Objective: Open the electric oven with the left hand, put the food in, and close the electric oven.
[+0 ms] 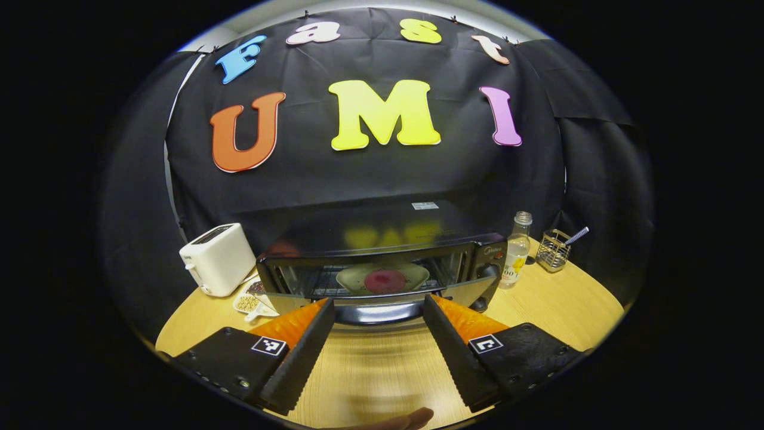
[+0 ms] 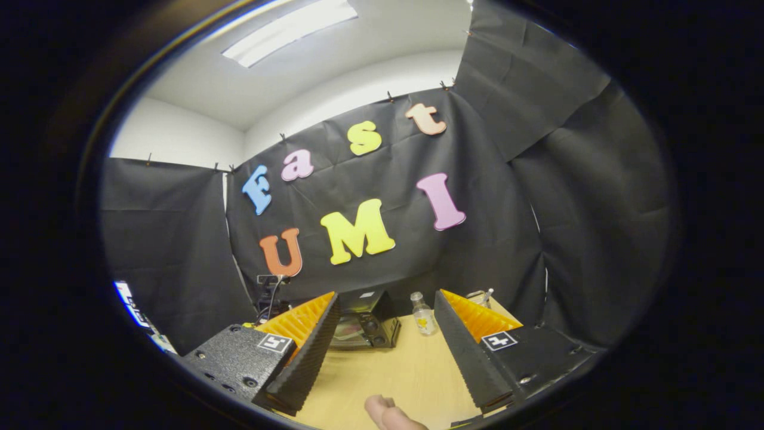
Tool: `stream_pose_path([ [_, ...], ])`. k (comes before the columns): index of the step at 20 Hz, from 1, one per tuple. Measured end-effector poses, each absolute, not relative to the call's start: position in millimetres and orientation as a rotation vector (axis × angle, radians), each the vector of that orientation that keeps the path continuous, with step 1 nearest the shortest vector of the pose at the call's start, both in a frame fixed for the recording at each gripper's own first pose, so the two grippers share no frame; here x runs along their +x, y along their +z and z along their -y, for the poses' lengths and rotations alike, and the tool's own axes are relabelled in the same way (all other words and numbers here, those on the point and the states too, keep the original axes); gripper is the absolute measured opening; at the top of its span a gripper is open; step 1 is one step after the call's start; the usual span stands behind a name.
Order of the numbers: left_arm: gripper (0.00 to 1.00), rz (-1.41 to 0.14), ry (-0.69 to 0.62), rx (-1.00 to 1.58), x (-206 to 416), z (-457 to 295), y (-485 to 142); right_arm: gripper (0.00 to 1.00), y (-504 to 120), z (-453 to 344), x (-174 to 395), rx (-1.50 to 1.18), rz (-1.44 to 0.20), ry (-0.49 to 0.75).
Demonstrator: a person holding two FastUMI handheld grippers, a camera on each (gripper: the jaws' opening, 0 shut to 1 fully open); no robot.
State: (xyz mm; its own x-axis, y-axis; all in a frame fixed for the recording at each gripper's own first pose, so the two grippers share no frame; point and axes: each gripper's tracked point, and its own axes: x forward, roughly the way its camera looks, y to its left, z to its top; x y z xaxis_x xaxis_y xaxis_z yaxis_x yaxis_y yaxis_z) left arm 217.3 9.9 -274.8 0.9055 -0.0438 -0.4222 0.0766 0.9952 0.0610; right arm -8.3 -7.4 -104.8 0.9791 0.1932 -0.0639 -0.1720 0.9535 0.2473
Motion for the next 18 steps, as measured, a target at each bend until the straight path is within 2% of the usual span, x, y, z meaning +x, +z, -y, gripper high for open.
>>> stream_pose_path([
  [5,0.95,-0.383,-0.055,0.048,205.5,-8.3,-236.5,1.00,-102.3,10.9,-11.7,0.217,-0.095,0.153],
  [6,0.95,-0.370,-0.052,0.051,198.1,-9.4,-226.5,0.94,-100.4,9.8,-12.3,0.213,-0.096,0.150],
  [7,0.95,-0.361,-0.047,0.057,189.3,-10.4,-217.2,0.94,-99.2,9.1,-14.1,0.210,-0.097,0.150],
  [16,0.95,-0.257,-0.044,0.096,77.1,9.5,-126.0,0.94,-84.4,-1.7,-34.0,0.132,-0.091,0.127],
  [17,0.95,-0.250,-0.038,0.086,63.1,11.6,-120.3,0.95,-83.6,-2.3,-36.6,0.130,-0.090,0.126],
  [18,0.95,-0.231,-0.025,0.075,43.0,17.6,-106.0,1.00,-83.4,-2.6,-38.4,0.130,-0.092,0.124],
])
